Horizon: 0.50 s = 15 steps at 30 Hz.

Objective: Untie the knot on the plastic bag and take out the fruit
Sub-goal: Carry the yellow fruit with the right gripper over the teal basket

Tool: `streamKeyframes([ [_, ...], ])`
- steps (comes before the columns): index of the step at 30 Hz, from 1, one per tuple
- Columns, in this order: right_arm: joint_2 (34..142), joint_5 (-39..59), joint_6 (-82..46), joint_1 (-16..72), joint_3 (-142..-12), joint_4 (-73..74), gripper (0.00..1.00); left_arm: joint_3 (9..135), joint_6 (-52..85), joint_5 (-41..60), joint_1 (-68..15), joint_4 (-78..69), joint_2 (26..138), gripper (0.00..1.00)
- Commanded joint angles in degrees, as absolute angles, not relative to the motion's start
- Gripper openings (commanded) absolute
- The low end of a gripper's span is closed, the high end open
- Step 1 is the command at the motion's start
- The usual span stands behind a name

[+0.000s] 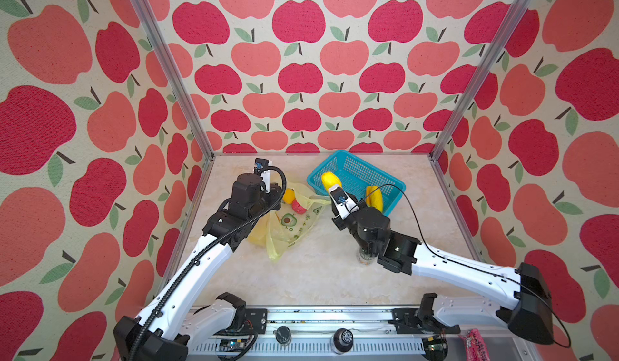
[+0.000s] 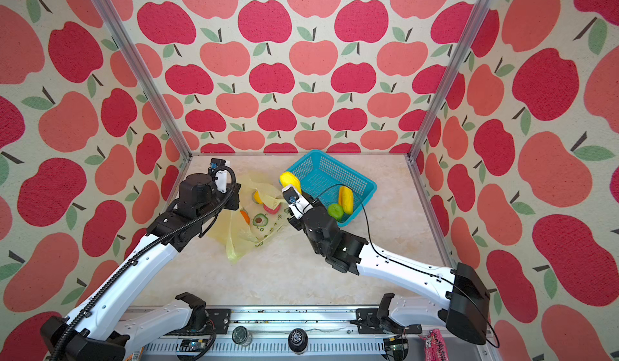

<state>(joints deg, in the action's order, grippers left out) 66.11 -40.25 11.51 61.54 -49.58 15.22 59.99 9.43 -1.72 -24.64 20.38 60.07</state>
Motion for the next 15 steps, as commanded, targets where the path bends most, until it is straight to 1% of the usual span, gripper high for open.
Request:
streamKeyframes([
  [1,62.0,-41.2,2.7,54.9,-46.7,14.5,0.23,62.0,8.7,-2.0,-24.7,20.4,60.4,0.0],
  [3,61.7,-39.7,-2.1,50.4,-46.8,11.0,0.24,61.8,8.8,-1.9,-24.7,20.3,60.3,0.0],
  [6,63.8,-36.1,-9.5,43.9,-48.5,4.4,0.24,61.8,8.8,-1.8,-24.8,20.2,60.3,0.0],
  [8,66.7,-32.9,-14.2,39.7,-50.2,0.0,0.23,61.9,8.9,-1.6,-24.8,20.4,60.3,0.0],
  [11,72.8,-32.9,-20.6,35.0,-54.6,-9.0,0.22,61.5,9.0,-1.6,-24.8,20.0,59.9,0.0],
  [12,74.8,-32.3,-22.0,33.6,-56.1,-11.3,0.21,61.4,8.9,-1.7,-24.8,20.0,59.9,0.0],
  [15,81.1,-26.7,-25.6,29.1,-59.5,-16.1,0.14,61.8,8.8,-1.4,-24.8,20.4,59.9,0.0],
])
